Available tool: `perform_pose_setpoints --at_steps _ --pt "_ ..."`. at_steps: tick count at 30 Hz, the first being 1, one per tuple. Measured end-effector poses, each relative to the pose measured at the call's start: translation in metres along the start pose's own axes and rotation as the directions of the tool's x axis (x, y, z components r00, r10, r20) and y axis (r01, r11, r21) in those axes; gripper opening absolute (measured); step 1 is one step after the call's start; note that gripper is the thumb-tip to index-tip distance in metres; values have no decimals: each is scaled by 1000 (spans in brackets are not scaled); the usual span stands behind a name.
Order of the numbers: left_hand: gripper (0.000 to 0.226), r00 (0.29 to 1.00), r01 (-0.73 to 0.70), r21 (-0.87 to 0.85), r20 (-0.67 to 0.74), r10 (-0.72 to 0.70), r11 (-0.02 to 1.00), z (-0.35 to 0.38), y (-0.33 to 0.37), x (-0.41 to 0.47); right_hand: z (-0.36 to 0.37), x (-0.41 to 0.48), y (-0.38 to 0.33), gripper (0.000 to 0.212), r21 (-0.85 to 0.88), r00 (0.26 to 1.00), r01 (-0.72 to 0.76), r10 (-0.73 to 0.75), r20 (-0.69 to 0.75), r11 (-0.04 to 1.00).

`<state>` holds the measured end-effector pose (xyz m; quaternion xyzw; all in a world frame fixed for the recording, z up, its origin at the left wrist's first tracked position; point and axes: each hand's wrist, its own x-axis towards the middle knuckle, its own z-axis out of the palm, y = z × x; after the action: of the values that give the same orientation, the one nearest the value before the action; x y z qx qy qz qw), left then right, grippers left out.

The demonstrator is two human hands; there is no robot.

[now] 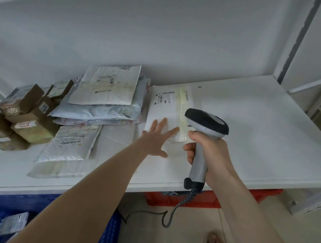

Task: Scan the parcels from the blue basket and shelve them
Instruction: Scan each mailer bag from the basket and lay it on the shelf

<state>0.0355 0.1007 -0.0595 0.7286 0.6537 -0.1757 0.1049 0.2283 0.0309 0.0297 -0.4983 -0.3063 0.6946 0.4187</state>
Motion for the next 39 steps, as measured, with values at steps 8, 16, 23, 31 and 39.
perform_pose_setpoints --at_steps 8,16,23,31,39 --pt "107 999 21 13 25 -22 1000 -13 -10 31 6 5 2 6 -28 998 -44 45 44 999" --pt "107 999 32 -19 -31 -32 999 -14 -20 18 9 6 5 5 -75 998 -48 51 40 996" --pt "73 982 56 11 -181 -53 998 10 -34 -83 36 -12 26 9 -176 990 -61 82 111 982" --pt "59 943 309 -169 -71 -324 936 88 -130 -259 120 -83 103 15 -453 921 -112 264 287 884" --pt "59 784 620 -279 245 -570 733 207 -250 -405 252 -148 198 14 -623 761 -180 509 402 761"
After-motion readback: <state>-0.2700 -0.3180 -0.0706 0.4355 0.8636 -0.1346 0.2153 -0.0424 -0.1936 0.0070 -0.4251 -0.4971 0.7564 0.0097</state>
